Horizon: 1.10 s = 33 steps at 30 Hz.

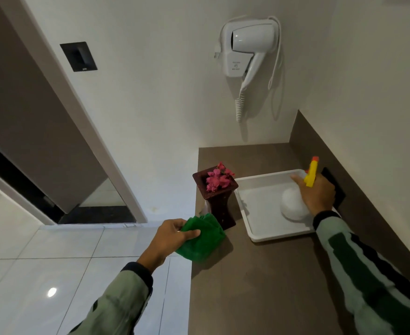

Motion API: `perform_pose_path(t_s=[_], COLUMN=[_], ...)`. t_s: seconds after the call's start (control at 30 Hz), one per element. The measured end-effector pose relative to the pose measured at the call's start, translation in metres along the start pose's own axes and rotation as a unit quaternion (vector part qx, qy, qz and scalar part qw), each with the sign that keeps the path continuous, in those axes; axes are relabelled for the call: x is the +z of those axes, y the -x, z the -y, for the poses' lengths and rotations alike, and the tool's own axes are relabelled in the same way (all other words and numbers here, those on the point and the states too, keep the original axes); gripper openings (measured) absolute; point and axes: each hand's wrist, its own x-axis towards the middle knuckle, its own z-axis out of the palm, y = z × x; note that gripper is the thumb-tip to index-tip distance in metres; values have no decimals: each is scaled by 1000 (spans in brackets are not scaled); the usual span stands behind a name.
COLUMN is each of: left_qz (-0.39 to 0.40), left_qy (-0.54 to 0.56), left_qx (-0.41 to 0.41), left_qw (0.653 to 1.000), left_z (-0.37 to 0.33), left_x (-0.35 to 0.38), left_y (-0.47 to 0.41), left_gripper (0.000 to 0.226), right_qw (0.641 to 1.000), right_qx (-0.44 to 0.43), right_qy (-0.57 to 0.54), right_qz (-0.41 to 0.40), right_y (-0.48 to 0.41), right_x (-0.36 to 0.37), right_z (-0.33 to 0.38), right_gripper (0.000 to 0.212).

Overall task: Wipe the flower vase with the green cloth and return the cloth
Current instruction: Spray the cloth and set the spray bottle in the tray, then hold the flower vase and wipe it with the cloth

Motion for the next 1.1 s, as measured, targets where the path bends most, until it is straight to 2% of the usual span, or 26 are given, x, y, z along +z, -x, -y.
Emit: perform_pose_path(t_s=[0.1, 0.17, 0.27, 0.33, 0.37, 0.4, 0.47, 0.5, 0.57, 0.6, 0.67, 0.7, 0.73, 0.8, 0.83, 0.87, 0.9, 0.97, 1.03, 1.1], left_qz=[31, 49, 71, 80, 93, 109, 159, 228, 254, 248, 242, 244, 225, 95, 19, -24, -12, 35, 92, 130], left_qy=[-39, -62, -101, -126, -144, -151, -166, -213, -277, -325, -409, -413, -397, -355, -348, -359, -402, -454, -447, -433], left_qx=[22, 36, 51, 68, 81, 98, 133, 166, 246, 282, 297, 289, 288, 327, 330, 310, 275, 219, 190, 189], left_qw=[999, 996, 991, 986, 982, 978, 964, 935, 893, 868, 829, 829, 842, 871, 877, 880, 873, 863, 869, 872], left_z=[-5, -8, -10, -17, -22, -24, -31, -32, -36, -39, -48, -55, -62, -75, -80, -82, -70, -66, -71, -79], left_x=[-1, -1, 0, 3, 5, 4, 3, 14, 17, 18, 17, 12, 5, -6, -9, -4, -5, 1, -1, -11], left_y=[-1, -3, -6, -6, -7, -8, -7, -25, -29, -28, -29, -31, -36, -50, -56, -63, -90, -113, -124, -134], left_gripper=[16, 12, 12, 13, 15, 16, 16, 19, 26, 30, 41, 50, 57, 66, 70, 78, 91, 115, 123, 119], right_qw=[995, 990, 984, 992, 991, 983, 932, 903, 859, 854, 850, 850, 850, 850, 850, 857, 850, 867, 886, 905], right_qx=[63, 81, 120, 98, 72, 44, -41, -28, -64, -51, 27, 59, 91, 152, 177, 186, 213, 208, 193, 172], right_qy=[-71, -108, -93, -62, -99, -140, -166, -196, -222, -238, -304, -326, -344, -377, -391, -387, -406, -385, -366, -341], right_qz=[18, 50, 93, 49, 58, 113, 319, 380, 457, 459, 430, 409, 388, 335, 304, 286, 260, 236, 210, 190], right_y=[-7, -7, 9, 35, 54, 80, 137, 169, 204, 216, 223, 225, 227, 231, 231, 230, 233, 228, 226, 219], right_x=[5, 0, -23, -43, -48, -46, -22, 9, 52, 68, 81, 83, 87, 90, 90, 88, 117, 129, 133, 137], right_z=[-15, -15, -13, -10, -5, 5, 24, 20, 35, 38, 38, 35, 29, 22, 20, 18, 25, 33, 40, 43], right_gripper=[44, 36, 54, 65, 66, 67, 91, 108, 122, 116, 77, 53, 40, 37, 37, 36, 34, 40, 49, 53])
